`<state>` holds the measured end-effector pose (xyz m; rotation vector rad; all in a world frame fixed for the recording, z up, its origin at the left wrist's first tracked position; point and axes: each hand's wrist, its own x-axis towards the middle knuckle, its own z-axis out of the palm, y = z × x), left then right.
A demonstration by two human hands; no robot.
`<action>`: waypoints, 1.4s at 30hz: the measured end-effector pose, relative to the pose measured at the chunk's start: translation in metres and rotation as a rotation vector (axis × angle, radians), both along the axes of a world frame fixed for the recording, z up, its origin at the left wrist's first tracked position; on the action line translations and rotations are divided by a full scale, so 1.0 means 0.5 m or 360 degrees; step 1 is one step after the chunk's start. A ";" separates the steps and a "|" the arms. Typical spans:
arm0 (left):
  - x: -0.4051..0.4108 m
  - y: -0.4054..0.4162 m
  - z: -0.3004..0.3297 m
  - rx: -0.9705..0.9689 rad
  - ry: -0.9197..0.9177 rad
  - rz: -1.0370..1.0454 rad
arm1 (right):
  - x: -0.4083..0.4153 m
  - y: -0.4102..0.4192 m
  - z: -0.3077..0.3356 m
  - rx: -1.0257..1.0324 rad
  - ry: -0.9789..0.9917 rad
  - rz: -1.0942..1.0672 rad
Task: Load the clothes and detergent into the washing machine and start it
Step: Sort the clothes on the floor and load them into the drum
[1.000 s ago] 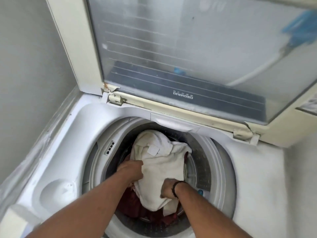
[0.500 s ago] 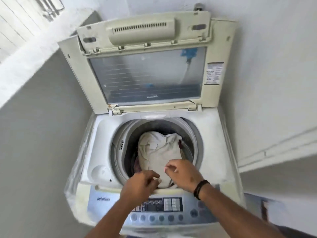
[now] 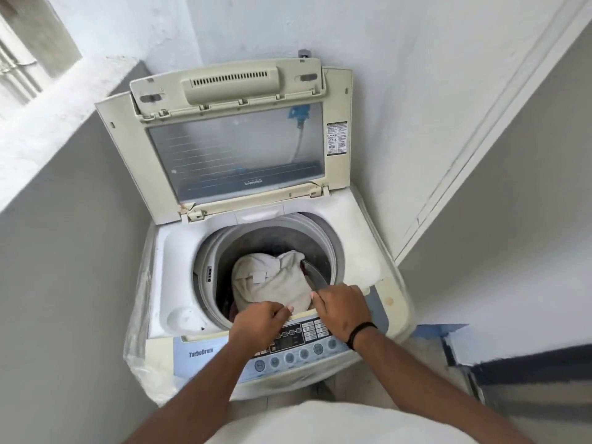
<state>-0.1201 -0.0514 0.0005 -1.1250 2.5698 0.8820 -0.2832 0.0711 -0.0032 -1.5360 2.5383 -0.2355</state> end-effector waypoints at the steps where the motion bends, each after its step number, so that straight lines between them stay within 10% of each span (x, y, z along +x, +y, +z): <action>1: 0.005 -0.002 -0.002 -0.0001 0.0034 -0.0020 | 0.011 0.009 0.000 -0.0006 0.0052 -0.0048; 16: -0.049 0.208 -0.003 -0.0080 0.1301 -0.0650 | 0.172 0.336 0.072 -0.0269 -0.0093 -0.0981; 42: 0.099 1.158 -0.046 0.0574 -0.0008 -0.2705 | 0.754 1.239 -0.062 -0.1101 -0.0394 -0.3261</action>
